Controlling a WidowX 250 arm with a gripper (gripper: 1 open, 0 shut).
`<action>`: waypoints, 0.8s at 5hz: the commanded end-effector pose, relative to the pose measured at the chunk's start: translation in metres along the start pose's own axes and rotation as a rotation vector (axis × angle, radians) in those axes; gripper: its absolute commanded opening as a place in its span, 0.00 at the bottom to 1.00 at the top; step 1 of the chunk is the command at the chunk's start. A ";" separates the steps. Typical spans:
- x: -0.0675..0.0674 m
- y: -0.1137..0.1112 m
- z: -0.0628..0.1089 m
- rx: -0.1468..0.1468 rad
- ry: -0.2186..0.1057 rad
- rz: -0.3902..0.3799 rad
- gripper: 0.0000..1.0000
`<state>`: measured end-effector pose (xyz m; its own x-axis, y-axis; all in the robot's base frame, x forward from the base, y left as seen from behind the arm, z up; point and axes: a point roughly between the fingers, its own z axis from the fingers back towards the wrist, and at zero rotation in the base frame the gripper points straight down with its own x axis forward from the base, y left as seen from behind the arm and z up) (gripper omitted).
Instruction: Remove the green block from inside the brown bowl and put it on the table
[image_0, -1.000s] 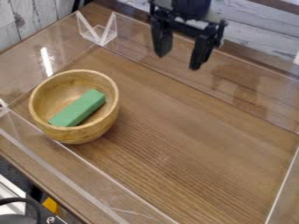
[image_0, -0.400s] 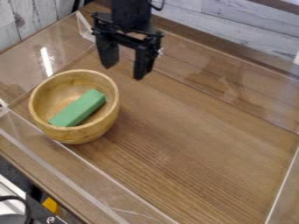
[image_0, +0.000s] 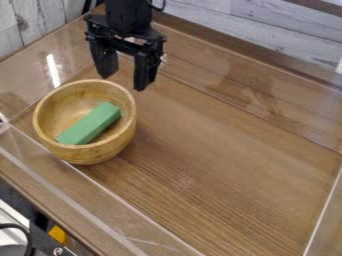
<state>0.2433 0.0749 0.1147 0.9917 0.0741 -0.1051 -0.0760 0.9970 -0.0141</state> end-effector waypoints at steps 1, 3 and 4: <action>0.000 0.005 0.005 0.009 -0.027 0.000 1.00; -0.002 0.011 -0.005 0.006 -0.011 0.002 1.00; -0.002 0.017 -0.010 0.007 -0.010 0.004 1.00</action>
<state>0.2366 0.0886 0.0971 0.9896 0.0733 -0.1236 -0.0761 0.9969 -0.0180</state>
